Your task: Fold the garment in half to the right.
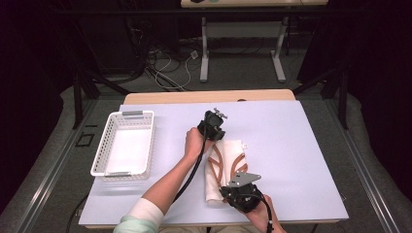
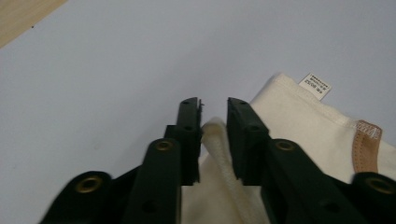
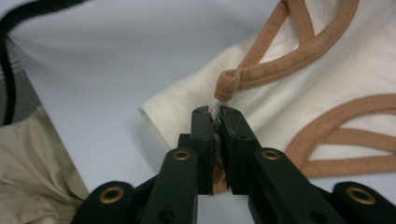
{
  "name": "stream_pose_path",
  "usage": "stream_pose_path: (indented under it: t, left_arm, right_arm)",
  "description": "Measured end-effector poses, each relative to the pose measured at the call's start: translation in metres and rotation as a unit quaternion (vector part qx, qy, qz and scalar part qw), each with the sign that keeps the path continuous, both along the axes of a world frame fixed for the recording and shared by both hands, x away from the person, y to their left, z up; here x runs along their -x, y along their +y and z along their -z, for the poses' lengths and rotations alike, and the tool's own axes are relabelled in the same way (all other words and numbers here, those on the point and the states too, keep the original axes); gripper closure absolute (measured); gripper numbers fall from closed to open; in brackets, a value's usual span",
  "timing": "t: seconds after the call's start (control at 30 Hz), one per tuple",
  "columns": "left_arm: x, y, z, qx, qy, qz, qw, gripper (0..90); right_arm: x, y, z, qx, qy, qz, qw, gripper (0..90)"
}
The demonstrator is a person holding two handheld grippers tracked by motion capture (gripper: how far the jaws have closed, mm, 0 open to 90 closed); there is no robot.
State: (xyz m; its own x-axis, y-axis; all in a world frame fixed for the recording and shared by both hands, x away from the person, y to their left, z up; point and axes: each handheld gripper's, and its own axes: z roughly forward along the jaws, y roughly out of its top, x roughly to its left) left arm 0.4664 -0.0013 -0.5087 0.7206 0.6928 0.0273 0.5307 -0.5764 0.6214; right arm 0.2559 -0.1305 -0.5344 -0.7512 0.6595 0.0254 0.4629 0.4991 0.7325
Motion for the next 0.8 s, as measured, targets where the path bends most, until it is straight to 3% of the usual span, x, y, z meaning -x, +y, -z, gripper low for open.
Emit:
stream_pose_path:
  t: [0.07, 0.13, 0.2, 0.37, 0.47, 0.8]
  left_arm:
    - [0.001, 0.004, -0.001, 0.008, 0.001, -0.001, 1.0, 51.3]
    - [0.005, 0.01, -0.004, 0.017, -0.009, -0.007, 0.9998, 39.5]
    - [0.01, 0.017, -0.007, 0.03, -0.009, -0.01, 0.9995, 32.8]
    - [0.026, 0.039, -0.008, 0.04, -0.017, -0.012, 0.999, 24.9]
    - [0.036, 0.052, -0.007, 0.046, -0.02, -0.015, 0.9986, 17.1]
    - [0.066, 0.088, -0.004, 0.064, -0.02, -0.018, 0.9976, 7.4]
  right_arm:
    - [-0.002, -0.002, 0.003, 0.013, 0.012, -0.001, 0.9998, 72.4]
    - [-0.004, -0.005, 0.004, 0.016, 0.02, 0.003, 0.9997, 58.0]
    - [-0.005, -0.009, 0.002, 0.014, 0.025, 0.008, 0.9996, 44.6]
    - [-0.007, -0.023, -0.001, -0.007, 0.035, 0.018, 0.9992, 21.0]
    - [-0.008, -0.03, -0.002, -0.016, 0.03, 0.015, 0.9993, 15.8]
    - [-0.012, -0.034, -0.005, -0.036, 0.032, 0.003, 0.9988, 12.6]
